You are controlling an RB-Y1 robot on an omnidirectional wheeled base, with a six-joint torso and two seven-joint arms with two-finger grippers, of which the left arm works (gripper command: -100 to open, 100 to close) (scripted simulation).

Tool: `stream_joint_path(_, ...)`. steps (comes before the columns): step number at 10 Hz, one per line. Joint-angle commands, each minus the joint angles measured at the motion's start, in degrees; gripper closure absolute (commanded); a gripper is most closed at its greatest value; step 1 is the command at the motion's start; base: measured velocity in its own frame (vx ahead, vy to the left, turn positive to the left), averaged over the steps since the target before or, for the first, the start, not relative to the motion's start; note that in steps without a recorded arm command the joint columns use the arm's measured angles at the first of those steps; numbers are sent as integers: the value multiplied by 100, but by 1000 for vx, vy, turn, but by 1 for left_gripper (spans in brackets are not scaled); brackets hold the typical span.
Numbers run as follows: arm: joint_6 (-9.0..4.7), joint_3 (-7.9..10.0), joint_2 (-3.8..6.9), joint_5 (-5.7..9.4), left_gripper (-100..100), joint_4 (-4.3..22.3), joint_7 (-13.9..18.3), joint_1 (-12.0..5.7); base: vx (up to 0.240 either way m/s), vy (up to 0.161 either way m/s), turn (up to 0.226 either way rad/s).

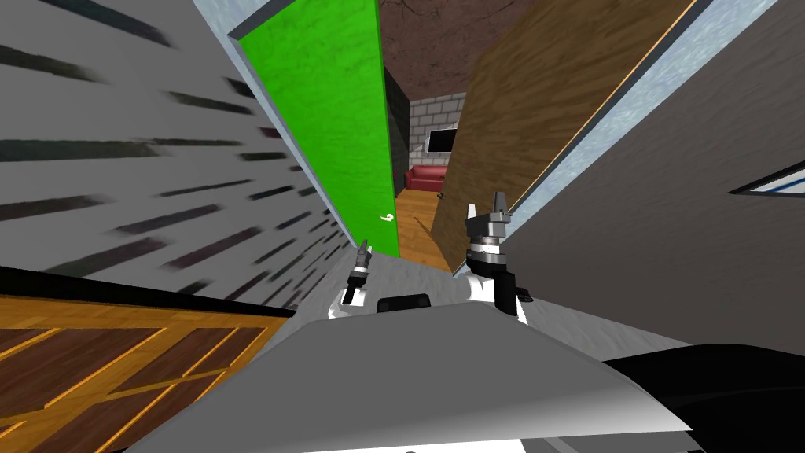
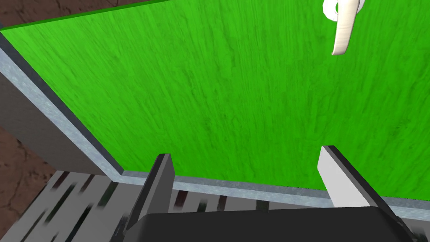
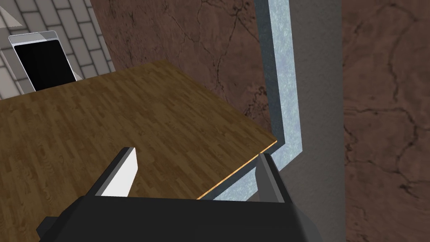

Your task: Push the door open

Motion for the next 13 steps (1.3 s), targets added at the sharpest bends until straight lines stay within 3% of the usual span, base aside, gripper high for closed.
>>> stream_joint_path(1,-42,-6,-6,-7,-100,224,3,-87,83,45,-60)
stream_joint_path(13,-264,-61,-160,-72,-100,1796,-2,-770,96,54,-50)
